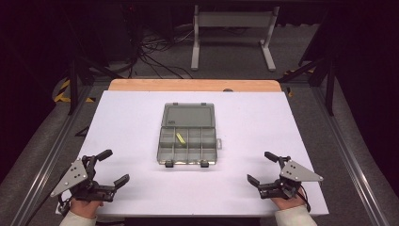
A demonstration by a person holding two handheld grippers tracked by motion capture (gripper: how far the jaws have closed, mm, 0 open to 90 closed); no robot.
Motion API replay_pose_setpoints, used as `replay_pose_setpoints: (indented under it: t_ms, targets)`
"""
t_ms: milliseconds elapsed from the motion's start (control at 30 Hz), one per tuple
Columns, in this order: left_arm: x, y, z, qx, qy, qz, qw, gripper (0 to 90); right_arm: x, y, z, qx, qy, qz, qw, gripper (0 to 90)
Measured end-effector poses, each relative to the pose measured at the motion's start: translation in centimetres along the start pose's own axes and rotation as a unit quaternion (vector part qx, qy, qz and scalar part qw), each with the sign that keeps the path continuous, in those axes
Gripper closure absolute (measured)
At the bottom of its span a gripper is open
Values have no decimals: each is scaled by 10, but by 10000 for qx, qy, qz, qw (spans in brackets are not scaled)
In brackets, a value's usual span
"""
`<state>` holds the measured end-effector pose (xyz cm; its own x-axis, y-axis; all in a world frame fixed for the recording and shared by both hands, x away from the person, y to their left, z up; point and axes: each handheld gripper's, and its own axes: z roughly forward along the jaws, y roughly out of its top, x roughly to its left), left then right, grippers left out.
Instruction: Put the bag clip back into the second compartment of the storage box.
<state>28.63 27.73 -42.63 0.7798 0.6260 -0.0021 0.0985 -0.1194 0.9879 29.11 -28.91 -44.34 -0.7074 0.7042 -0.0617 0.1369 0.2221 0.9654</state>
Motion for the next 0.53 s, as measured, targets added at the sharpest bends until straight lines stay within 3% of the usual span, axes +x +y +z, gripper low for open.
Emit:
replay_pose_setpoints:
  t_ms: [133,533]
  targets:
    - [3,-1,0,-38,9,-60,10000,2,0,-3,1,186,-75,-120,9997,1]
    - [4,-2,-1,-73,39,-71,9999,1,1,-3,4,190,-27,-148,9997,1]
